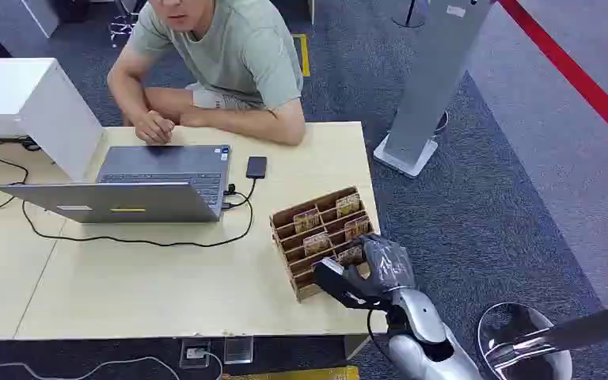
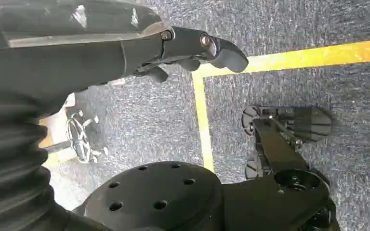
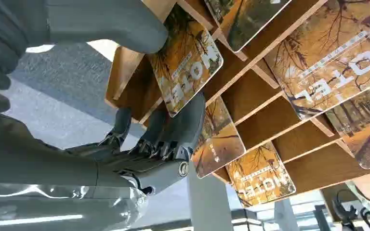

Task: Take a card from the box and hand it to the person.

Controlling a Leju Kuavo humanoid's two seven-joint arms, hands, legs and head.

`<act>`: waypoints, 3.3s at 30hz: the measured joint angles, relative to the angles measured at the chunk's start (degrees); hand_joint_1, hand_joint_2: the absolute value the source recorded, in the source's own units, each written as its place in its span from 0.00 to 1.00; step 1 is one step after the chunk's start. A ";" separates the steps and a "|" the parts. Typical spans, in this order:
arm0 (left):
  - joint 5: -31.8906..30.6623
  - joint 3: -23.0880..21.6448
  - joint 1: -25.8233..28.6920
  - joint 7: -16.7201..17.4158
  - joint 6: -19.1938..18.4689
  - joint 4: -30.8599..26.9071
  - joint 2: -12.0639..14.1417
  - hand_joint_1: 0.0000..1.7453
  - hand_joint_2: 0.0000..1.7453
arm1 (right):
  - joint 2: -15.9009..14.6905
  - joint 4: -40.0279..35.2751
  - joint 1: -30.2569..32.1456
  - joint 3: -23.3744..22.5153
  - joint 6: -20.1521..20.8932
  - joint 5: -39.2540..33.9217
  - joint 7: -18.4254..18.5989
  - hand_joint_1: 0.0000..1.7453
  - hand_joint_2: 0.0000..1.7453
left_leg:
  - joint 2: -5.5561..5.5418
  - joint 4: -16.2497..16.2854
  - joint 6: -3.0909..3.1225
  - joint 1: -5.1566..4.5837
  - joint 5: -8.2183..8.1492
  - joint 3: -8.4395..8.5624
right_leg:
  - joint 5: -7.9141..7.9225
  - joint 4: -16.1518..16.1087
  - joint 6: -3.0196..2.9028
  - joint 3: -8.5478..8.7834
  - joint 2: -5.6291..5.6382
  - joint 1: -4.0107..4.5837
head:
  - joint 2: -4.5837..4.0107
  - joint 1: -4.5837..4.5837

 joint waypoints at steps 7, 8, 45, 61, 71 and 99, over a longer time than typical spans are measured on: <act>0.00 0.00 0.00 0.00 0.00 0.00 0.00 0.00 1.00 | 0.24 0.72 -0.46 0.00 -0.20 -0.61 -0.20 0.77 1.00 | 0.00 0.00 0.00 0.00 0.00 0.01 | 0.00 0.00 0.00 0.01 0.00 0.00 | 0.02 -0.04; 0.00 0.00 0.01 0.00 -0.02 0.00 0.00 0.00 1.00 | 0.24 0.74 -0.51 0.00 -0.24 -0.68 -0.20 0.77 1.00 | 0.00 0.00 0.00 0.00 0.00 0.01 | 0.00 0.00 0.00 0.01 0.00 0.00 | 0.00 -0.02; 0.42 0.02 0.12 -0.48 0.26 0.00 0.00 0.00 1.00 | 0.35 -1.14 2.27 -2.03 -25.74 -9.62 -17.34 0.77 1.00 | 0.01 0.00 0.00 0.00 0.00 0.03 | 0.00 0.00 0.00 -0.01 0.01 0.00 | 0.00 -0.04; 0.09 0.02 0.09 -0.63 -0.26 0.00 0.00 0.00 1.00 | 1.49 -2.34 0.75 -3.98 -18.77 -21.05 -17.16 0.77 1.00 | 0.01 0.00 -0.01 0.00 0.00 0.00 | -0.02 0.02 -0.03 0.04 0.00 0.00 | 0.00 -0.02; -2.60 -0.37 -0.37 -0.63 -1.11 0.00 0.00 0.00 1.00 | 9.98 15.75 -18.96 0.43 -16.22 -44.08 -25.90 0.77 1.00 | 0.02 -0.02 -0.06 0.02 0.08 -0.02 | 0.02 0.15 -0.08 0.00 -0.03 0.01 | 0.00 -0.09; -3.72 -2.41 -0.37 -0.72 -1.64 0.00 0.02 0.00 1.00 | 23.69 52.57 -41.45 9.33 -18.34 -39.61 -16.31 0.00 1.00 | -0.02 -0.01 -0.07 0.02 0.07 -0.01 | -0.01 0.15 -0.09 -0.05 -0.04 0.02 | 0.00 -0.04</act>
